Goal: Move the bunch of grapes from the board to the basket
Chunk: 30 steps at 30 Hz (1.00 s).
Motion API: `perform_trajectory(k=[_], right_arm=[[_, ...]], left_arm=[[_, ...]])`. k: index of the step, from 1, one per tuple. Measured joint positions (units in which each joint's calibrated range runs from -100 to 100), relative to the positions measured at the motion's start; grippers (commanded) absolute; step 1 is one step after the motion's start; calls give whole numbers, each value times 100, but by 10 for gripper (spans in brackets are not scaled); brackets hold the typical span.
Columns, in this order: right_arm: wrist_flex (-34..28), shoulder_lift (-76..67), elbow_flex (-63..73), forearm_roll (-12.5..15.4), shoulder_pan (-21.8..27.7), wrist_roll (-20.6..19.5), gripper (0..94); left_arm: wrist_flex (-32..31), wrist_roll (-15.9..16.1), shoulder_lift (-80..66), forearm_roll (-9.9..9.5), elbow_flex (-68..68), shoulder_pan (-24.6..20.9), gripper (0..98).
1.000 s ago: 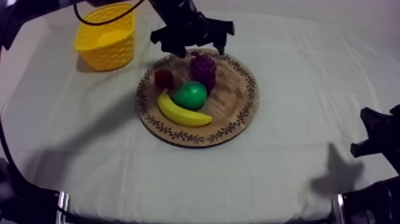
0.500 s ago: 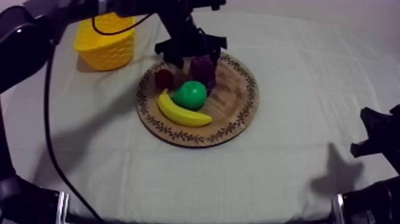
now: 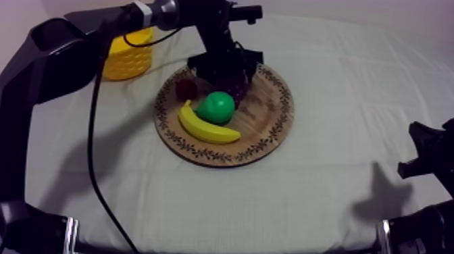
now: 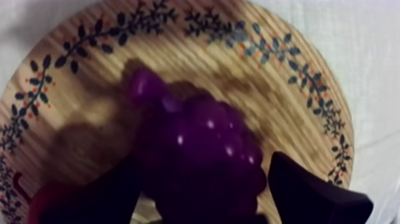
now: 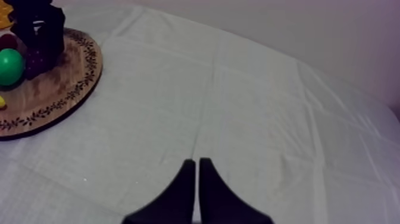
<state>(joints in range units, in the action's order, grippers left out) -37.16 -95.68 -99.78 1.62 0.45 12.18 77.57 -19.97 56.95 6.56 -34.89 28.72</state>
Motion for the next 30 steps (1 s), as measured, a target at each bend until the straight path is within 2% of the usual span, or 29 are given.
perform_trajectory(k=[12,15,22,30], right_arm=[[0,0,0,0,0,0,5],[0,0,0,0,0,0,5],[0,0,0,0,0,0,5],[-3,0,0,0,0,0,5]], left_arm=[[-74,-19,51,6,18,-23,756],[-126,25,27,28,53,-31,717],[-228,69,-1,40,105,-32,547],[-251,27,-7,17,118,-10,513]])
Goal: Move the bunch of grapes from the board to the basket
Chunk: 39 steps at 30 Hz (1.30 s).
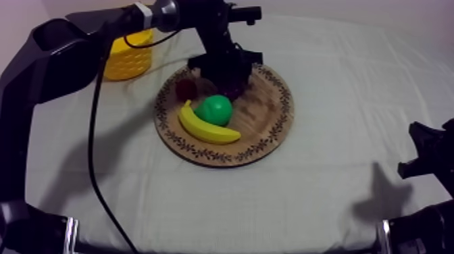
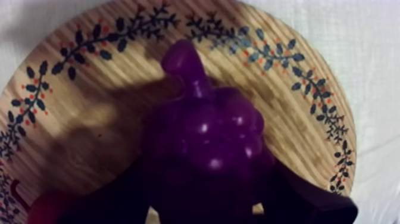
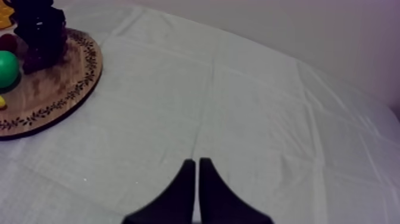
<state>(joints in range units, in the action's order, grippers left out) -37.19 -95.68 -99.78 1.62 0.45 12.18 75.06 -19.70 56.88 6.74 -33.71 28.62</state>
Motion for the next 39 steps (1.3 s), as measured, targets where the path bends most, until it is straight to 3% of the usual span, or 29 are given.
perform_trajectory(k=[7,18,34,39], right_arm=[[0,0,0,0,0,0,5],[0,0,0,0,0,0,5],[0,0,0,0,0,0,5],[0,0,0,0,0,0,5]], left_arm=[[-219,28,-168,-33,193,22,520],[-1062,308,-1455,-71,1651,5,529],[-1408,1338,-4696,-145,4317,-151,538],[-1409,1419,-5704,-248,5135,-186,538]])
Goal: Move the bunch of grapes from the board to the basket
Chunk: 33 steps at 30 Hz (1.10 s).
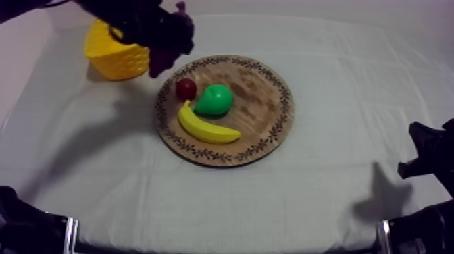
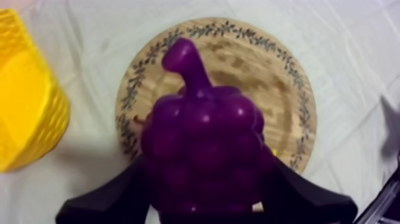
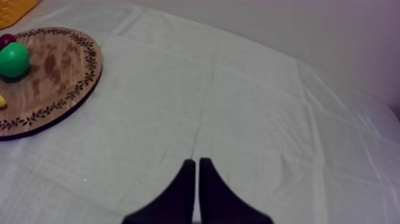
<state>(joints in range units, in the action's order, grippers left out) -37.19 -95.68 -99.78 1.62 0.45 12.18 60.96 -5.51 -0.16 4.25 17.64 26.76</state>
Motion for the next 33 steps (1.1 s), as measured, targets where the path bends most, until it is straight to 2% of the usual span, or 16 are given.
perform_trajectory(k=[5,14,26,33], right_arm=[[0,0,0,0,0,0,5],[0,0,0,0,0,0,5],[0,0,0,0,0,0,5],[0,0,0,0,0,0,5]], left_arm=[[178,-211,-1072,-166,755,-139,537],[195,-186,-2315,-188,1482,-690,537],[175,-72,-1513,-200,471,-1788,537],[16,-143,-728,-234,-233,-2042,538]])
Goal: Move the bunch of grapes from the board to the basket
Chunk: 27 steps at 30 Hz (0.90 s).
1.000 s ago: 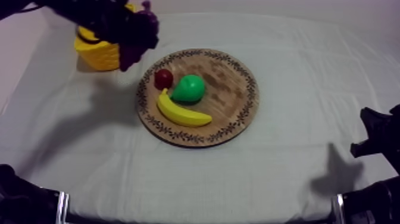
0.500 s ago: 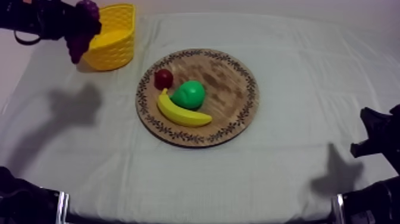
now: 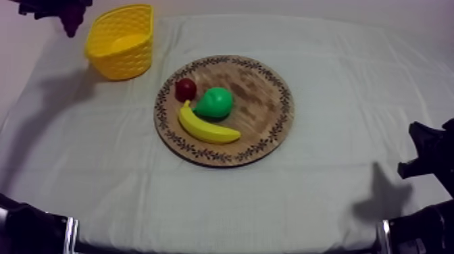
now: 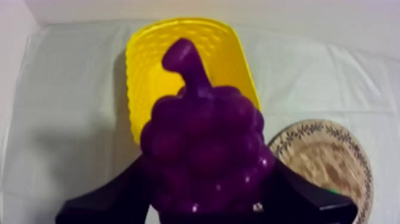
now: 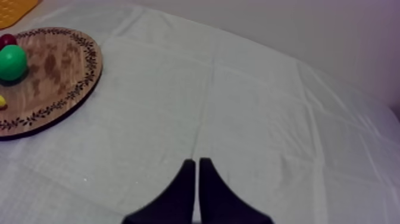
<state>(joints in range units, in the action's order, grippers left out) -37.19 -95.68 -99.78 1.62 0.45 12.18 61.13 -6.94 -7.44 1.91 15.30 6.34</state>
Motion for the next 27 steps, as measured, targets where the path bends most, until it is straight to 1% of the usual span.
perform_trajectory(k=[8,14,18,27], right_arm=[[0,0,0,0,0,0,5],[0,0,0,0,0,0,5],[0,0,0,0,0,0,5],[-2,0,0,0,0,0,5]], left_arm=[[-151,-94,1162,-32,-814,41,538],[-246,-100,2168,-45,-1502,60,536],[-246,-92,2811,-38,-1985,49,536],[-24,-128,4020,-26,-3091,32,538]])
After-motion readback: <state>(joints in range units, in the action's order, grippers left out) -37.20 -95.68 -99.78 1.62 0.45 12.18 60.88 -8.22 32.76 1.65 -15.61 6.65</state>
